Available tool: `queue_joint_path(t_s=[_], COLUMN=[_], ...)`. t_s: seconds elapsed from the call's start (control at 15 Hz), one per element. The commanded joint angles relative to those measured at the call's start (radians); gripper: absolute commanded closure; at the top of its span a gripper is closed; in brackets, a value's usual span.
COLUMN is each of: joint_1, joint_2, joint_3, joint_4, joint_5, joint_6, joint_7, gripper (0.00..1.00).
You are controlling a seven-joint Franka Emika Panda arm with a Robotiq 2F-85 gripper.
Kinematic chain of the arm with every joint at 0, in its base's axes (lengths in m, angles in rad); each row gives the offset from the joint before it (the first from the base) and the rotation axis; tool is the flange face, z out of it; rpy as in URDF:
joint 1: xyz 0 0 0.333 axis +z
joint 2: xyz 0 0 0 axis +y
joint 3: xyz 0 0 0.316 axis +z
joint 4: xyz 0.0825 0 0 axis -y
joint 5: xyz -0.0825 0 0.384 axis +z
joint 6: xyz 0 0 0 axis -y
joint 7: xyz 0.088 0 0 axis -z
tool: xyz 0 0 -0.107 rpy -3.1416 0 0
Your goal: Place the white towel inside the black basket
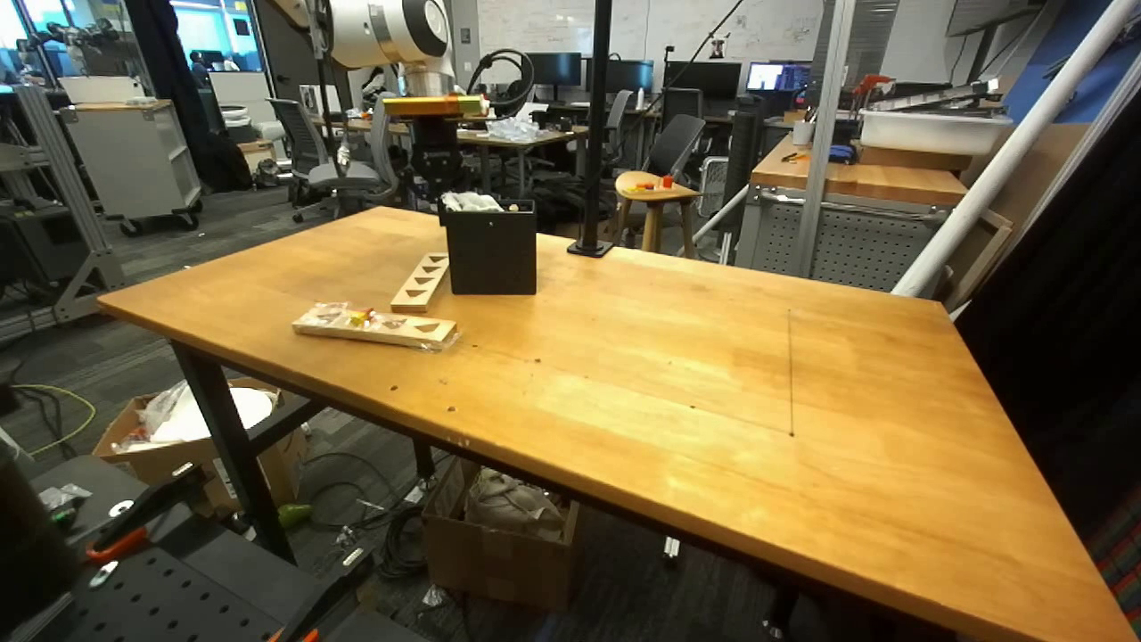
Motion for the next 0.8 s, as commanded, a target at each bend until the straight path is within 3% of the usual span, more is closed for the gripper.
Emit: queue_joint_path(t_s=[0.0,0.73], joint_1=[0.002,-0.005], joint_2=[0.021,0.0], joint_3=[-0.003,-0.014], joint_4=[0.066,0.048], joint_5=[-0.036,-0.068], joint_6=[-0.05,-0.05], joint_7=[-0.029,-0.037], gripper=[1.0,1.0])
